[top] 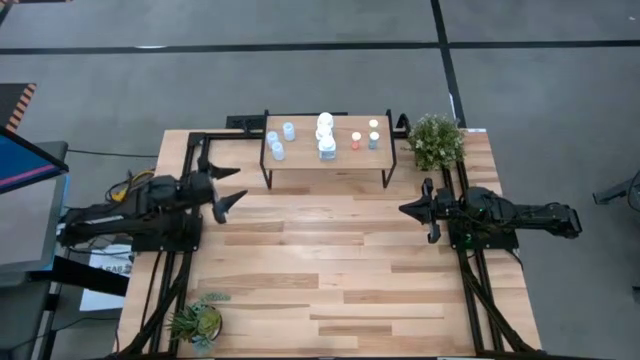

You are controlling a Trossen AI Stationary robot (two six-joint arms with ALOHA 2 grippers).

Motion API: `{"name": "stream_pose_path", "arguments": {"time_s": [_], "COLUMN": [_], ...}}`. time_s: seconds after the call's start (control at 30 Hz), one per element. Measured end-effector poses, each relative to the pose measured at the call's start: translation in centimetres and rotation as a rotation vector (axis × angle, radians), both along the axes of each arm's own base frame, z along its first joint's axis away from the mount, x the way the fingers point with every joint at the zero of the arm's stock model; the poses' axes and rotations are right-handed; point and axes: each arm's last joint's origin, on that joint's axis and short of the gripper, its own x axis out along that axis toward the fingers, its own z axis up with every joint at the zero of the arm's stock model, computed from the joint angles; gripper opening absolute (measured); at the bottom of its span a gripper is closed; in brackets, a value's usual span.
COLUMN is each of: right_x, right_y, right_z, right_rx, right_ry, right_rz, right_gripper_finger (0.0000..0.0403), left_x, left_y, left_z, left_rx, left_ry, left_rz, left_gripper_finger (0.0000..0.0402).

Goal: Pick and place medicine bottles onto shelf by color
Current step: Return to Home Position

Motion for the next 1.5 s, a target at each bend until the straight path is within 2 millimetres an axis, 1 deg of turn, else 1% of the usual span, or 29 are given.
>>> {"name": "stream_pose_path", "arguments": {"time_s": [0.17,0.3,0.4,0.47,0.57,0.7,0.83,0.97,1.23,1.5], "right_x": [0.0,0.0,0.0,0.0,0.0,0.0,0.0,0.0,0.0,0.0], "right_y": [0.0,0.0,0.0,0.0,0.0,0.0,0.0,0.0,0.0,0.0], "right_z": [0.0,0.0,0.0,0.0,0.0,0.0,0.0,0.0,0.0,0.0], "right_rx": [0.0,0.0,0.0,0.0,0.0,0.0,0.0,0.0,0.0,0.0], "right_ry": [0.0,0.0,0.0,0.0,0.0,0.0,0.0,0.0,0.0,0.0], "right_rz": [0.0,0.0,0.001,0.001,0.001,0.001,0.001,0.001,0.001,0.001], "right_gripper_finger": [0.0033,0.0033,0.0031,0.0031,0.0033,0.0032,0.0031,0.0033,0.0032,0.0031], "left_x": [-0.8,-0.9,-0.7,-0.7,-0.5,-0.1,0.1,0.3,0.3,0.4], "left_y": [-0.6,-1.0,-1.3,-1.4,-1.3,-1.5,-1.8,-2.1,-2.1,-2.1], "left_z": [-1.0,-1.8,-2.2,-2.6,-3.3,-4.1,-4.4,-5.2,-6.2,-6.2], "left_rx": [0.036,0.056,0.043,0.002,-0.004,0.003,0.1,0.135,0.096,-0.008], "left_ry": [-0.051,-0.054,-0.111,-0.116,-0.104,-0.156,-0.154,-0.119,-0.031,-0.051], "left_rz": [-0.063,-0.143,-0.217,-0.208,-0.168,-0.196,-0.228,-0.3,-0.316,-0.33], "left_gripper_finger": [0.0306,0.0306,0.0306,0.0306,0.0306,0.0306,0.0306,0.0306,0.0306,0.0306]}}
